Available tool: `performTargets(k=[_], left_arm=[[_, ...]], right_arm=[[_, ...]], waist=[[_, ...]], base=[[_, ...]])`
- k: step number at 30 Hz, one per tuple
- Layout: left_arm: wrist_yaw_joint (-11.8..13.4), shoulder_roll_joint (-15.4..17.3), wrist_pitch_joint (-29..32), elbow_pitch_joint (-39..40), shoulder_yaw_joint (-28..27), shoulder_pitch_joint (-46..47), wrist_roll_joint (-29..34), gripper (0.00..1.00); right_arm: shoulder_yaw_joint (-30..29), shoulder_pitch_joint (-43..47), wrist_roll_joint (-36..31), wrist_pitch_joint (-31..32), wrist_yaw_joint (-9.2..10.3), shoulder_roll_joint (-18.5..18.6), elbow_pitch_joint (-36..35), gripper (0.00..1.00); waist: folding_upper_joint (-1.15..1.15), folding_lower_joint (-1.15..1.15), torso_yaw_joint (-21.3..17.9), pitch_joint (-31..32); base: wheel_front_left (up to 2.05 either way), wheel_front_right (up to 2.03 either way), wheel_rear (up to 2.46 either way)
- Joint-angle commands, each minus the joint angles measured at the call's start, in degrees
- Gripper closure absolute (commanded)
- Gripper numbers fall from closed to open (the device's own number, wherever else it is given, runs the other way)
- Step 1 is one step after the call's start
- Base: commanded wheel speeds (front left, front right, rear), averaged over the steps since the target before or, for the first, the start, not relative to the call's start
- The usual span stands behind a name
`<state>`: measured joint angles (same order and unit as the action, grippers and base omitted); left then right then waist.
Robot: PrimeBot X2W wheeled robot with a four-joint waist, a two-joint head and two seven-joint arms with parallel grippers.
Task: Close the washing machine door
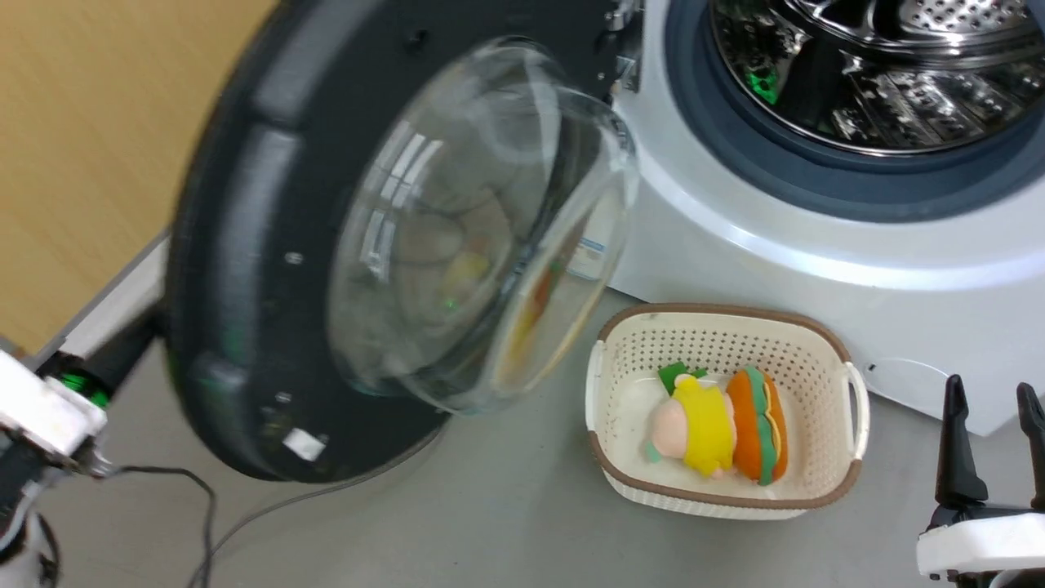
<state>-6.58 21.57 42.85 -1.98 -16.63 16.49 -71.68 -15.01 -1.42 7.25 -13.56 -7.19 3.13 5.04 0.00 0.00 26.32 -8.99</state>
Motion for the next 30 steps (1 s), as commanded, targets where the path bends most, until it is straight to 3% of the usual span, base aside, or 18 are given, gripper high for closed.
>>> performTargets(k=[1,7,15,21,30], left_arm=[[-0.51,-0.33,0.95,1.56,0.89,-1.22,-1.97,1.00],[-0.89,-2.65,1.36,11.60,8.57,-5.86,-5.57,1.00],[-0.91,-5.73,-4.49,18.18,20.68,-7.20,-4.90,1.00],[-0.91,-6.97,-11.79,17.14,29.94,-5.52,-3.29,1.00],[-0.91,-8.32,-25.63,9.52,42.68,-0.40,-0.51,1.00]], right_arm=[[-0.42,-0.62,0.38,-0.69,-0.28,-0.23,0.24,0.00],[-0.64,-0.85,0.95,-1.41,-0.30,-0.25,0.82,0.00],[-0.33,-0.84,0.66,-1.44,-0.30,-0.25,0.56,0.00],[0.06,-1.14,0.51,-1.44,-0.30,-0.25,0.39,0.00],[0.85,-2.17,0.21,-1.44,-0.30,-0.25,0.17,0.00]], waist=[[0.00,0.00,0.72,0.21],[0.00,0.00,1.60,0.85],[0.00,0.00,-1.48,1.68],[0.00,0.00,-5.47,1.54],[0.00,0.00,-13.72,0.68]], base=[[0.00,0.00,0.00],[0.00,0.00,0.00],[0.00,0.00,0.00],[0.00,0.00,0.00],[0.00,0.00,0.00]])
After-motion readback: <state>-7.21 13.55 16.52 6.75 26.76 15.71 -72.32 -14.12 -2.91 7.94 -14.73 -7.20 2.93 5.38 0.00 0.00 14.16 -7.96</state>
